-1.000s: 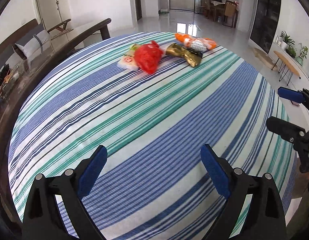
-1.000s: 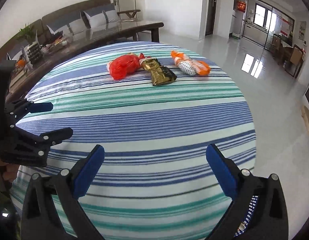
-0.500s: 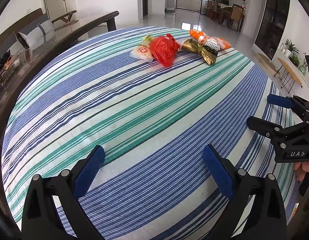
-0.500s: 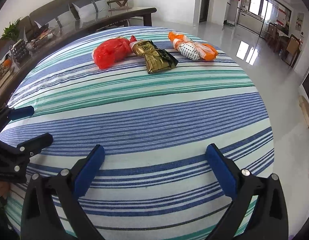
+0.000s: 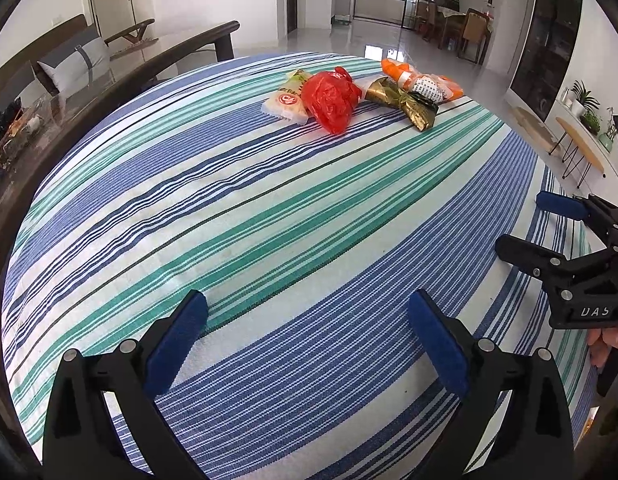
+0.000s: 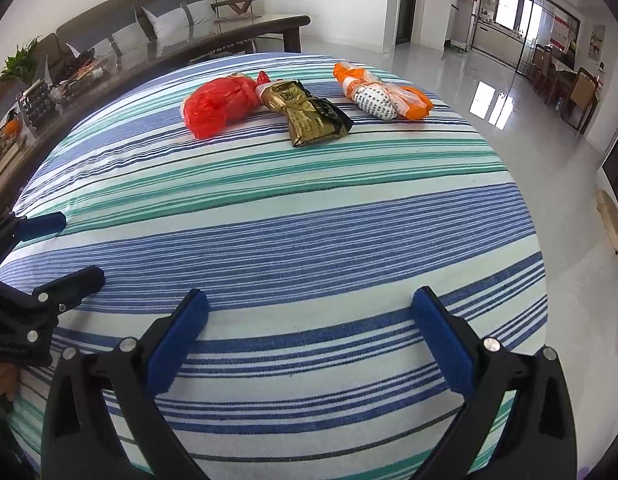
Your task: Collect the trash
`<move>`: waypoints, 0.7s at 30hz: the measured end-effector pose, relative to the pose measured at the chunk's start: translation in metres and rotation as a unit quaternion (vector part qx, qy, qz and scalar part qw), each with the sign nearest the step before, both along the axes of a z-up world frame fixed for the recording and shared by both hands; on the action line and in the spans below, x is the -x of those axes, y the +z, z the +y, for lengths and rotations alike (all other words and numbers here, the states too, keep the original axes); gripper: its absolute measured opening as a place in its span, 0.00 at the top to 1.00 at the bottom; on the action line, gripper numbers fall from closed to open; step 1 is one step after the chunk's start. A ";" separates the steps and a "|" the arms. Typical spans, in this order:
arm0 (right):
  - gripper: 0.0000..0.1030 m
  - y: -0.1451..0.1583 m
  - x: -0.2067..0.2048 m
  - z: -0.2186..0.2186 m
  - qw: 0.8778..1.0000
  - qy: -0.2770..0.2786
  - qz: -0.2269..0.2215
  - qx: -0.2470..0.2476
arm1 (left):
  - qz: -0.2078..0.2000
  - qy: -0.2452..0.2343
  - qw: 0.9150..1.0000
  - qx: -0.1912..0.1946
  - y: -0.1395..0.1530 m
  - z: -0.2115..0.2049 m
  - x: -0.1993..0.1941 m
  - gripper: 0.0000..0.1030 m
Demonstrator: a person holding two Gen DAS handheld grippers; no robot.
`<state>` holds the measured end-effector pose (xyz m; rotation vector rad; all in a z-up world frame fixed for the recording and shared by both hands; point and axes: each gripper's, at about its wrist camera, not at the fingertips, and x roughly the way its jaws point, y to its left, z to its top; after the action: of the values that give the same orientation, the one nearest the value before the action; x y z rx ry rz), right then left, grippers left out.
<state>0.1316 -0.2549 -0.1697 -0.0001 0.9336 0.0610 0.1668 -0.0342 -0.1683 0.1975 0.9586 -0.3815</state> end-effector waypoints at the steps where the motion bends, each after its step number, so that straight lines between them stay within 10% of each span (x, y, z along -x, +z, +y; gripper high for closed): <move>1: 0.04 0.000 0.000 0.000 1.000 0.000 0.000 0.000 | 0.000 0.000 1.000 0.000 0.000 0.000 0.000 0.04; 21: 0.04 -0.001 0.001 -0.001 1.000 -0.002 0.000 0.001 | 0.001 0.002 1.000 0.002 0.000 0.000 0.000 0.04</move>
<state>0.1308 -0.2554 -0.1703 0.0005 0.9339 0.0566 0.1666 -0.0345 -0.1682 0.1925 0.9599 -0.3804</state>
